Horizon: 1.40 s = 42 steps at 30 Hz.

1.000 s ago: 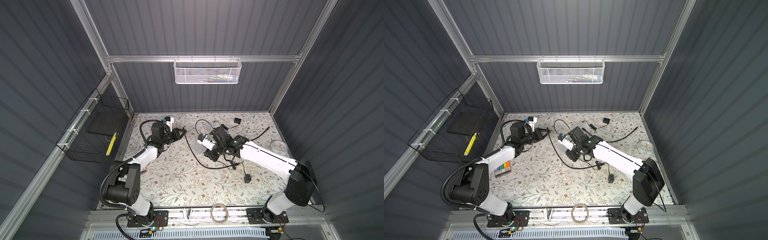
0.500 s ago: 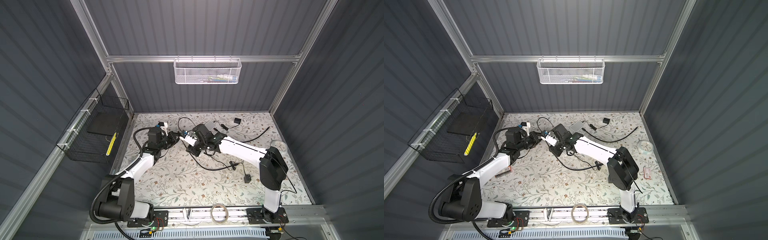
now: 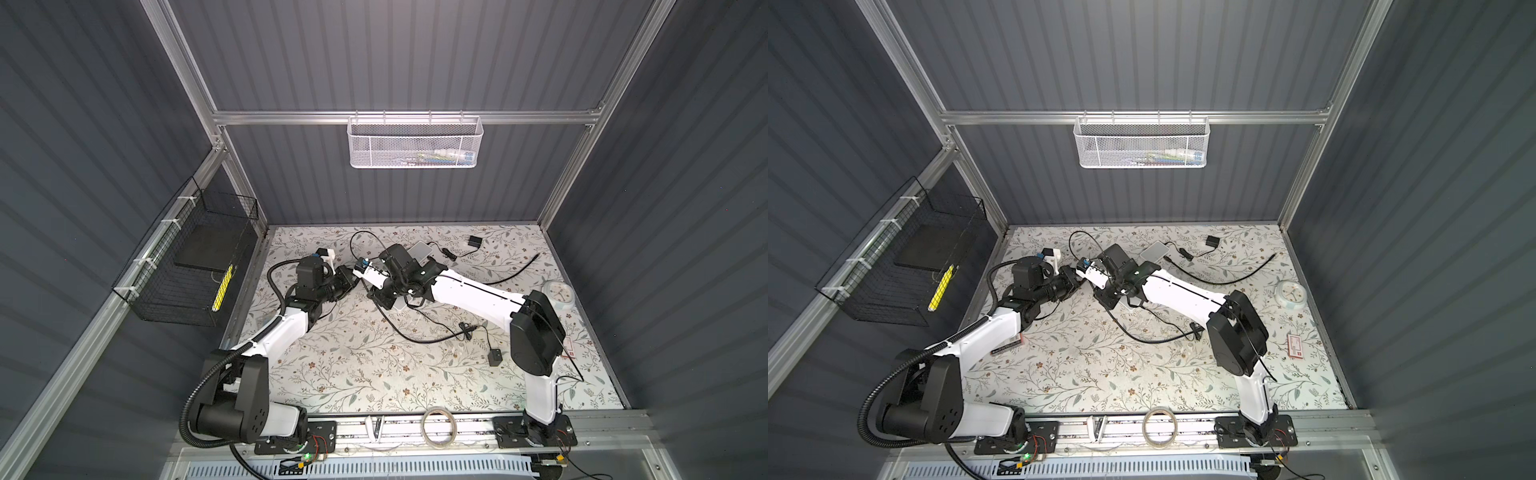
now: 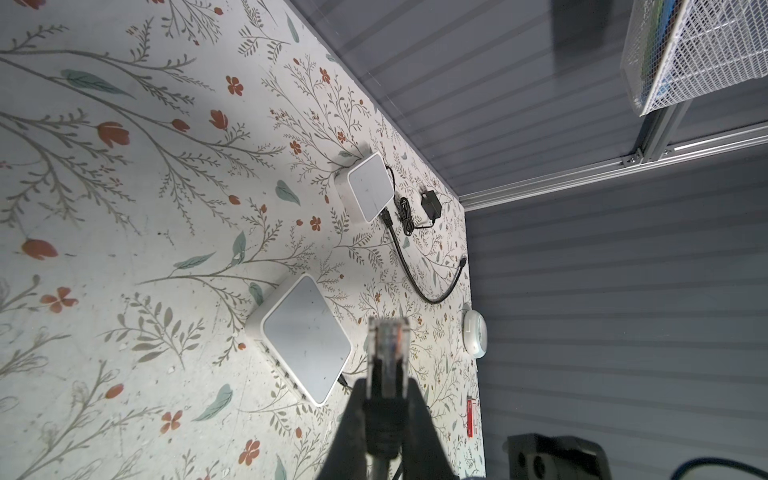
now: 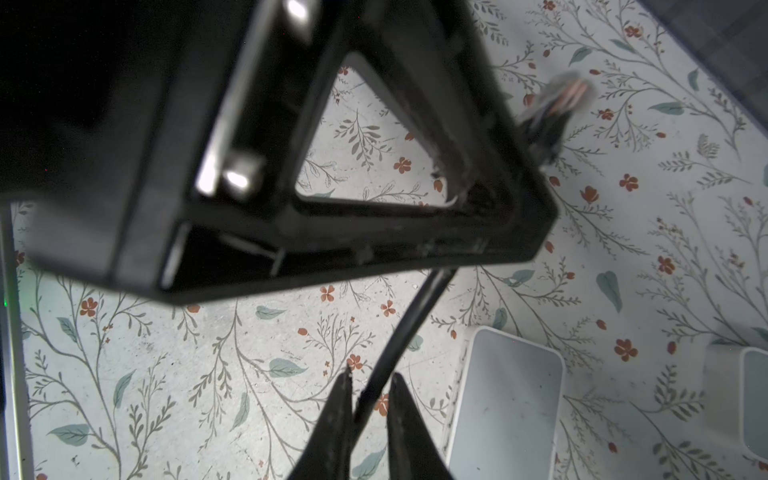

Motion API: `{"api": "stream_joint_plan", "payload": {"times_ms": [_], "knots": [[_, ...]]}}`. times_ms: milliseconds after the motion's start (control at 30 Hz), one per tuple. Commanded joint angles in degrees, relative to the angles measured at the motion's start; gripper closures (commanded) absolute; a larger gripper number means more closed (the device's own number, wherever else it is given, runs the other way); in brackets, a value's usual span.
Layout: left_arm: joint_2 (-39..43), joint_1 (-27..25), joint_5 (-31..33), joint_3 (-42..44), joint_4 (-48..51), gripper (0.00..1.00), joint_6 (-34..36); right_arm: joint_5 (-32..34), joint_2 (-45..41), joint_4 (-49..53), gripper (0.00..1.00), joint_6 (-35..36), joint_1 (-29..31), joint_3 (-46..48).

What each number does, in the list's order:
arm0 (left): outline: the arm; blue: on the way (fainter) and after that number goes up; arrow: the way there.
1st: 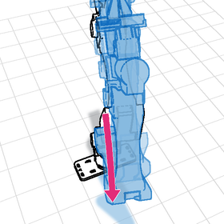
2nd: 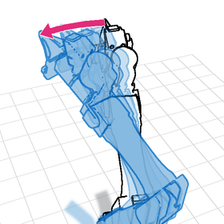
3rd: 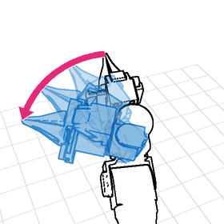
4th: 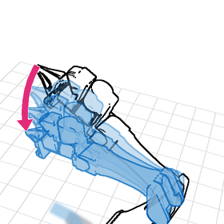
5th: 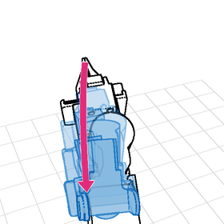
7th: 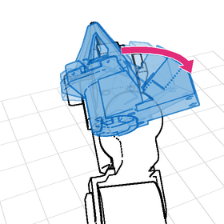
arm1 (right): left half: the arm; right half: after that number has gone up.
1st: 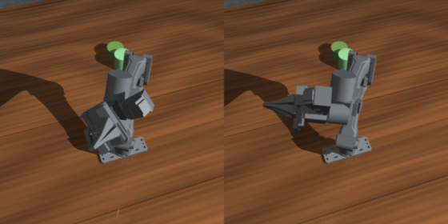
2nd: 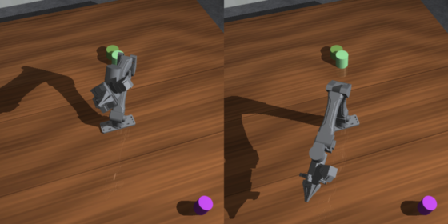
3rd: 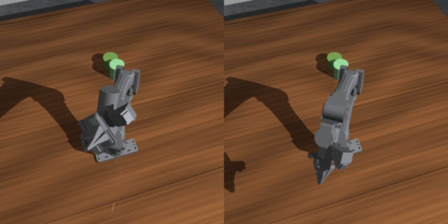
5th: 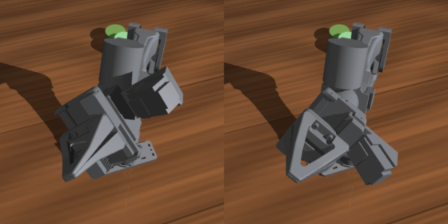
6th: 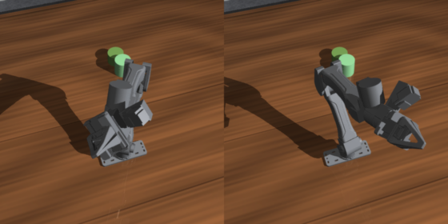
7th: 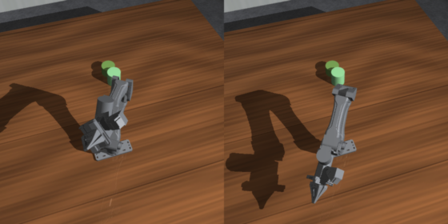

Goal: Insert the plug into the switch port

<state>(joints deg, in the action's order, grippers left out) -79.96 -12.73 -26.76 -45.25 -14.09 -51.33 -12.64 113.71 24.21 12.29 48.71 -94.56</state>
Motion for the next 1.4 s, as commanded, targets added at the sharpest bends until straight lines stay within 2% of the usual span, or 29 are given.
{"api": "stream_joint_plan", "payload": {"times_ms": [0, 133, 267, 367, 467, 533, 633, 733, 900, 967, 1167, 1200, 1367], "knots": [[2.08, -0.36, -0.6, -0.1, 0.73, 0.91, -0.79, -0.7, 0.81, 1.25, 0.81, 0.45, 0.16, -1.06], [2.36, -0.36, -0.74, -0.1, 0.82, 0.91, -1.06, -0.05, 0.97, 1.06, 0.82, 0.78, 0.16, -1.03], [3.05, -0.36, -0.72, 0.64, 1.49, 0.91, -1.05, -0.27, 0.68, 1.58, 0.89, 0.91, 0.12, -1.19], [3.73, -0.36, -0.53, 1.0, 1.71, 0.9, -1.14, -0.19, 0.64, 1.62, 0.99, 1.03, 0.16, -0.87], [4.34, -0.28, -0.21, 0.76, 2.7, 0.88, -0.63, -0.33, 0.43, 2.23, 1.0, 1.11, 0.16, -0.82], [4.58, 0.05, -0.25, 0.3, 3.91, 0.81, 0.23, -0.56, 0.07, 2.88, 1.0, 1.32, 0.16, -0.97], [5.89, 2.26, -1.23, 0.17, 4.7, 0.61, 1.46, -1.18, -1.19, 4.04, 1.0, 1.68, 0.16, -0.7], [8.06, 6.72, -3.43, -1.25, 7.06, 0.54, 4.21, -1.66, -2.89, 5.17, 1.0, 2.28, 0.16, 0.31], [9.78, 11.63, -5.7, -4.75, 11.52, 0.53, 9.8, -2.93, -5.56, 5.94, 1.0, 2.46, 0.16, 2.55], [8.8, 11.76, -7.38, -4.67, 9.2, 0.54, 9.42, -3.77, -6.29, 5.73, 1.0, 2.0, 0.16, 3.43], [3.81, 11.64, -18.3, -2.32, -1.6, 0.57, 4.79, -5.93, -7.3, 5.12, 1.0, 1.5, 0.16, 4.32], [3.6, 11.6, -19.8, -2.64, -1.9, 0.57, 5.02, -7.87, -7.34, 5.23, 1.0, 1.61, 0.15, 4.19], [4.11, 11.33, -22.83, -4.19, 2.01, 0.59, 8.95, -9.28, -6.52, 5.97, 1.0, 1.86, 0.08, 3.18]]}}
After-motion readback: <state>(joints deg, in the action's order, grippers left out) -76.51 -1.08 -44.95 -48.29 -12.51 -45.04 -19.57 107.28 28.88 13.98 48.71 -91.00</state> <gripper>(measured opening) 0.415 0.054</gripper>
